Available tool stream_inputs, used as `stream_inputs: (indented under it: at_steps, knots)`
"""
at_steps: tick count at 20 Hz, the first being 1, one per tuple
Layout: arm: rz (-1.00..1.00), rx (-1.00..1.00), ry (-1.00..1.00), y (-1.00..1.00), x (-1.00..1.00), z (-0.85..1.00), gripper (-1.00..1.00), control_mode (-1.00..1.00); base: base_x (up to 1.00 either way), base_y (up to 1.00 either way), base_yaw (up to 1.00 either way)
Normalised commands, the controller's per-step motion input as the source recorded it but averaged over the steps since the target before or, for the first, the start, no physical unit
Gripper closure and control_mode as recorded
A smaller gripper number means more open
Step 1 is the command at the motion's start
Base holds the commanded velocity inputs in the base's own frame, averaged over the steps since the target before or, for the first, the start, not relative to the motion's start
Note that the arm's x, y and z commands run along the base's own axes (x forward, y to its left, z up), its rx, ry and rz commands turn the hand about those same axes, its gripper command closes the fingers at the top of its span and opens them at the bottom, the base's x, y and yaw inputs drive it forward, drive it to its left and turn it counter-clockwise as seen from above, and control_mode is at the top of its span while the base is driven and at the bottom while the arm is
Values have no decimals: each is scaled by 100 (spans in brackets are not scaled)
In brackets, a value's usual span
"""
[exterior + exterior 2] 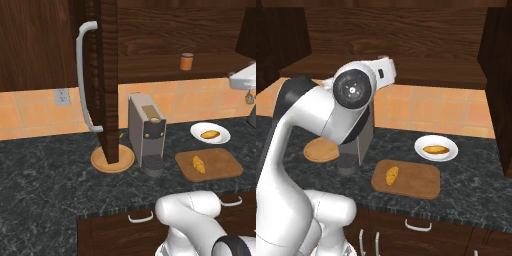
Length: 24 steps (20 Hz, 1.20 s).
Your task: From the different types of pastries on the counter, select a croissant and place it on the cutting board. Then retrieve a jar of jam from the cabinet and place it alongside the croissant on the cutting board.
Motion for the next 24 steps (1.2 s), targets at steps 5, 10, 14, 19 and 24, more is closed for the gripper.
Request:
stream_inputs:
  at_steps: [5, 10, 14, 19, 24]
  knots:
    - [0, 0, 3, -1, 33, -12, -100, -100, 0, 0, 0]
    - [0, 13, 3, 3, 63, -2, -100, -100, 0, 0, 0]
    - [0, 6, 0, 6, 39, -10, -100, -100, 0, 0, 0]
    - [-3, 0, 1, 21, 37, 0, -100, -100, 0, 0, 0]
    - [-15, -4, 10, 4, 50, -1, -100, -100, 0, 0, 0]
